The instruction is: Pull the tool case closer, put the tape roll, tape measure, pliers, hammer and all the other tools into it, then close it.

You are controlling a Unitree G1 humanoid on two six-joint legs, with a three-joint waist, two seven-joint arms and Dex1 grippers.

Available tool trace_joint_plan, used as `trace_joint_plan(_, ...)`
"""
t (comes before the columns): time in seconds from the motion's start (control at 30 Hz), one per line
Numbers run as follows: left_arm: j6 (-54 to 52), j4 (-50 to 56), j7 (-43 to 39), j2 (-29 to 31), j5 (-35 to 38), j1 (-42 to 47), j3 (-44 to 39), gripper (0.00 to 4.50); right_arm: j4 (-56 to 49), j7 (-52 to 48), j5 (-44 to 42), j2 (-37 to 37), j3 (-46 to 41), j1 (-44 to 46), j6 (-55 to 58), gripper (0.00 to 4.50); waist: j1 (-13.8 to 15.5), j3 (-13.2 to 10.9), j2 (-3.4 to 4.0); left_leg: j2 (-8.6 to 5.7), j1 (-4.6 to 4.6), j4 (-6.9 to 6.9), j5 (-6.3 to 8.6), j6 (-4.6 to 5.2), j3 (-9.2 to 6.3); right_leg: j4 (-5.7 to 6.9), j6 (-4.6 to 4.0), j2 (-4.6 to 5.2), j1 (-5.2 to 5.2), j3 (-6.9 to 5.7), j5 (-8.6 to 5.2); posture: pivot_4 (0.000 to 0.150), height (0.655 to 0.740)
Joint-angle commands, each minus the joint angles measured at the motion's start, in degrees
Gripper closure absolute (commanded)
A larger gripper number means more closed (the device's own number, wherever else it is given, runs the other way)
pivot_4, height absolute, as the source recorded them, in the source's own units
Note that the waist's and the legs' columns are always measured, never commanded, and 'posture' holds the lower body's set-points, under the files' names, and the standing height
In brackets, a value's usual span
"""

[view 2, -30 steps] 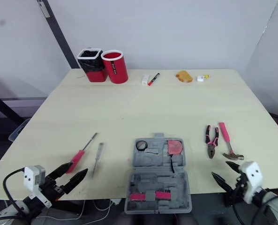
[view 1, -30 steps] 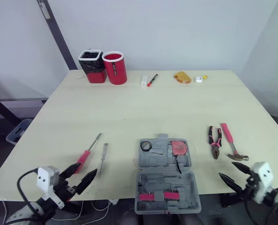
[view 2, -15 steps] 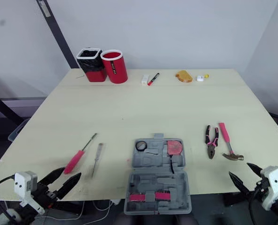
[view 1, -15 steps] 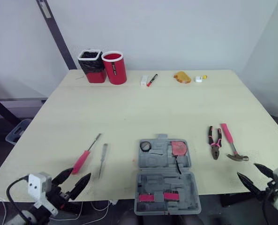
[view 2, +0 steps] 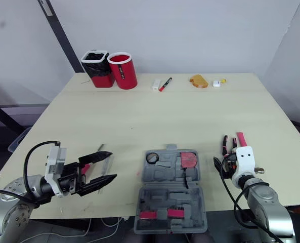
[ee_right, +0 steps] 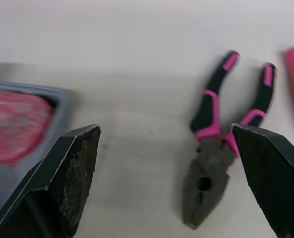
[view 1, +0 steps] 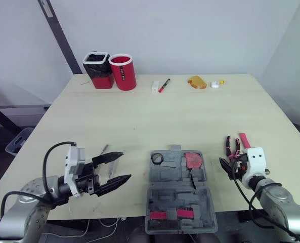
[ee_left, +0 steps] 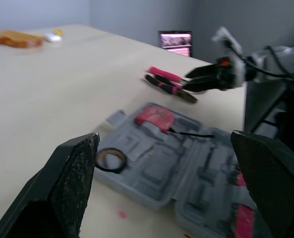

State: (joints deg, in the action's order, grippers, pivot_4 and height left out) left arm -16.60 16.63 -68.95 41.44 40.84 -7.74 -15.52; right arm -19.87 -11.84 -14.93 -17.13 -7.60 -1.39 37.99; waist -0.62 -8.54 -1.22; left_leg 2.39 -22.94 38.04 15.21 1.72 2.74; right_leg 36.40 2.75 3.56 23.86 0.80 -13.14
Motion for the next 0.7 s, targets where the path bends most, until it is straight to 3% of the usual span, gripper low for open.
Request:
trace_joint_plan(0.03,-0.51,4.24,-2.29,1.01,2.59,2.26,0.79,0.00,1.25,6.49,3.87,2.76,0.72,2.65,0.96,0.08,-0.06,0.00,-0.02,-0.01,0.00,0.00,0.00,0.00,-0.01,0.00,0.01,0.00,0.00,0.00,0.00,0.150,0.7400)
trace_joint_plan(0.47,-0.19,4.62,-3.12,0.60,2.75,3.79,1.11,0.00,11.39,17.24,7.54,12.82,-2.01,5.70,-3.66,0.08,-0.35,0.00,0.00,-0.02,0.12,0.05,-0.01,0.01,-0.03,0.16,0.02,-0.15,-0.05,0.13,0.01,0.150,0.7400)
trace_joint_plan(0.57,0.11,4.45,-2.95,0.34,2.46,4.02,1.44,0.00,13.73,18.24,8.40,13.36,-2.50,6.41,-6.18,0.79,-0.40,0.00,0.00,-0.02,0.13,0.11,-0.01,0.01,-0.04,0.20,0.03,-0.16,-0.06,0.15,0.01,0.150,0.7400)
trace_joint_plan(0.6,0.20,4.40,-2.86,0.25,2.41,4.10,1.50,0.00,14.31,18.36,8.53,13.45,-2.58,6.55,-6.96,1.19,-0.27,0.00,0.00,-0.02,0.15,0.12,-0.01,0.02,-0.03,0.22,0.03,-0.16,-0.06,0.15,0.01,0.150,0.7400)
trace_joint_plan(0.63,0.40,4.29,-2.95,0.22,2.37,4.01,1.49,0.00,15.01,18.45,8.70,13.58,-2.49,6.64,-7.65,1.92,-0.24,0.00,0.00,-0.02,0.15,0.14,-0.02,0.02,-0.06,0.24,0.03,-0.16,-0.07,0.14,0.01,0.150,0.7400)
trace_joint_plan(0.7,0.53,4.26,-2.97,0.11,2.40,3.92,1.56,0.00,16.25,18.32,8.90,13.51,-2.32,6.75,-8.65,2.60,-0.30,0.01,-0.01,-0.03,0.15,0.14,-0.02,0.02,-0.06,0.24,0.03,-0.15,-0.07,0.15,0.01,0.150,0.7400)
